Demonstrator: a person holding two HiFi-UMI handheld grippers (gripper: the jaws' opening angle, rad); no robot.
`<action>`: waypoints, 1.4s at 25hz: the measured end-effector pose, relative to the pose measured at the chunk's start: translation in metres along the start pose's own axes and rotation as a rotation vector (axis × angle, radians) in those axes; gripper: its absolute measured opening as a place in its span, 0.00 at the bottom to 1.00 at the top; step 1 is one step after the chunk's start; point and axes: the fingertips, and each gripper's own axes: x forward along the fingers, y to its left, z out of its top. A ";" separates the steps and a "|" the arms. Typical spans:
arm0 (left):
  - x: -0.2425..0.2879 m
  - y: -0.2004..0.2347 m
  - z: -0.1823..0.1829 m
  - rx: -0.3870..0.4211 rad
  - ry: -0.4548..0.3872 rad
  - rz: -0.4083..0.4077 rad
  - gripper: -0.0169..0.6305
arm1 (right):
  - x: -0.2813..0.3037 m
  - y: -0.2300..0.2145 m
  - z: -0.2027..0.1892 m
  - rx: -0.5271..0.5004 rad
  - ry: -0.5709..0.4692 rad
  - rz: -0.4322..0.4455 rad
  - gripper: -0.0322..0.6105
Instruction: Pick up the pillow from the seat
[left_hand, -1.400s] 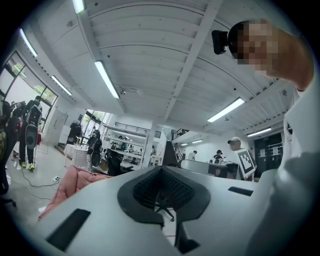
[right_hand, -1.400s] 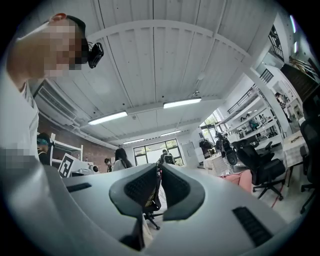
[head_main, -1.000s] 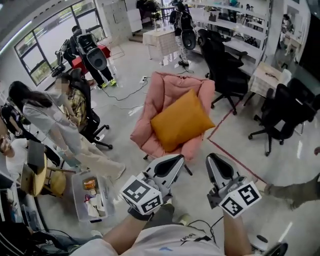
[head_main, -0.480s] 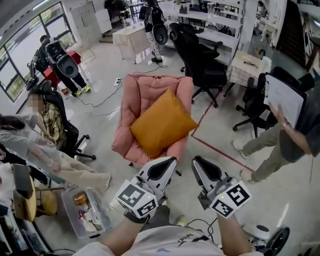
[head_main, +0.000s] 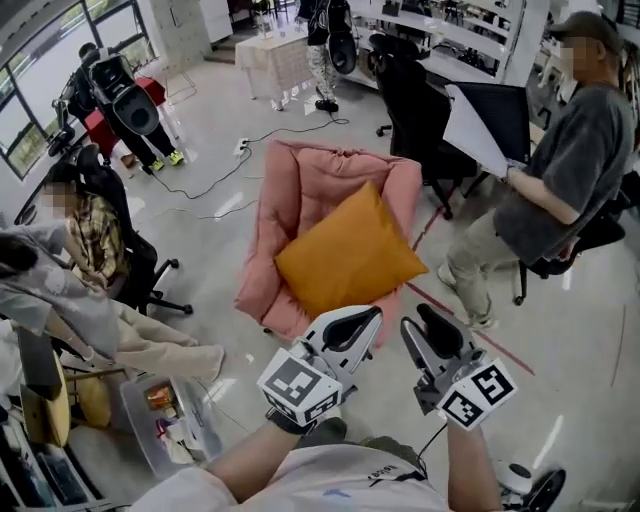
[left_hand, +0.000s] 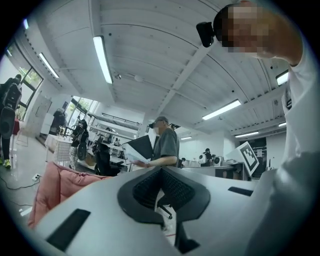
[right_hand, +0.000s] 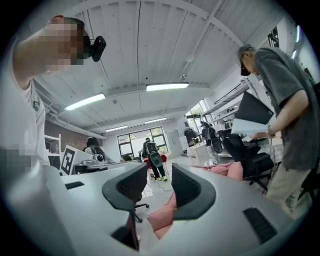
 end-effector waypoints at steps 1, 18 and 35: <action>0.002 0.008 -0.003 -0.001 0.000 -0.011 0.04 | 0.006 -0.006 -0.005 0.002 0.002 -0.020 0.27; 0.089 0.103 -0.065 -0.047 0.068 -0.015 0.04 | 0.084 -0.165 -0.076 0.074 0.164 -0.130 0.34; 0.255 0.207 -0.165 -0.111 0.216 0.157 0.04 | 0.158 -0.399 -0.227 0.142 0.536 -0.015 0.51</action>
